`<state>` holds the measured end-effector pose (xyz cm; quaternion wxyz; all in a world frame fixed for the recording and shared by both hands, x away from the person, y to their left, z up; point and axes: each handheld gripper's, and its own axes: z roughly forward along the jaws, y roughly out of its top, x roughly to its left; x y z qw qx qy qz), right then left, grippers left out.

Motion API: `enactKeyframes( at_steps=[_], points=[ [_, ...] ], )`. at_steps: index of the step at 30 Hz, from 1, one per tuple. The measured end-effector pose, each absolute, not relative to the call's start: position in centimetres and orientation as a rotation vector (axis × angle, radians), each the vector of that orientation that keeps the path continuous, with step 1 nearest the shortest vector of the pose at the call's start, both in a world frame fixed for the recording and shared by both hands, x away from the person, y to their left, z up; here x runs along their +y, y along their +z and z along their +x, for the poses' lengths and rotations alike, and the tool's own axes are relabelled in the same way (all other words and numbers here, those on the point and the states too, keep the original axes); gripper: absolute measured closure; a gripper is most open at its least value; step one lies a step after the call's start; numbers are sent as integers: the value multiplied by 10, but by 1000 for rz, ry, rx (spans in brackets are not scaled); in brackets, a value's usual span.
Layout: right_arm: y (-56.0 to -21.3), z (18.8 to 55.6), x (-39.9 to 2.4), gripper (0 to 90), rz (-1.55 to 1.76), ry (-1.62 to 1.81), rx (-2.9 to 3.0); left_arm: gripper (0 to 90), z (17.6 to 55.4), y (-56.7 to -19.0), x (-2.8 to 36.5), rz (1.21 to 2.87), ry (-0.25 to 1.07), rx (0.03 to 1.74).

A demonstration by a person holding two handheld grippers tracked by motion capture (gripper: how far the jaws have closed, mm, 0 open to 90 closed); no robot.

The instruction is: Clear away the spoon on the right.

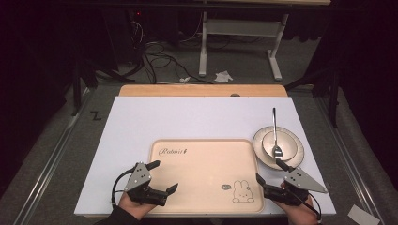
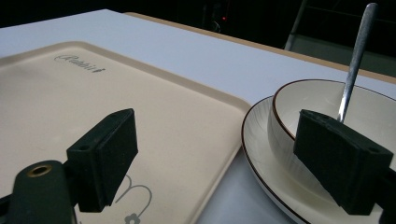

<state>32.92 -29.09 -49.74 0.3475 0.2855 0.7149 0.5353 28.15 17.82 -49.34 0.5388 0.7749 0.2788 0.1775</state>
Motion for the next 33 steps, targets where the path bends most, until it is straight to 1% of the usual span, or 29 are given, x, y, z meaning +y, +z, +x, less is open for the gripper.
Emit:
enactKeyframes(
  at_steps=[2,5,11,26,27,28,29,30,33],
  points=[
    [-493,325,-287,143,761,1391,1838,11,281,-493,178,1839,424,668],
    [-478,306,-269,144,889,1249,1924,11,283,-493,180,1826,430,694],
    [-477,295,-262,146,948,1243,1986,11,286,-495,183,1824,431,748],
    [-475,295,-265,169,971,1273,1975,11,287,-495,183,1816,430,754],
    [-475,295,-265,181,970,1275,1976,11,287,-495,183,1817,428,753],
    [-476,295,-265,234,972,1277,1981,11,287,-495,183,1818,429,752],
    [-476,295,-265,315,963,1275,1985,11,287,-495,183,1818,428,752],
    [-476,295,-265,315,963,1275,1985,11,287,-495,183,1818,429,751],
    [-476,296,-264,416,955,1273,1988,11,287,-495,184,1815,429,752]
  ],
)
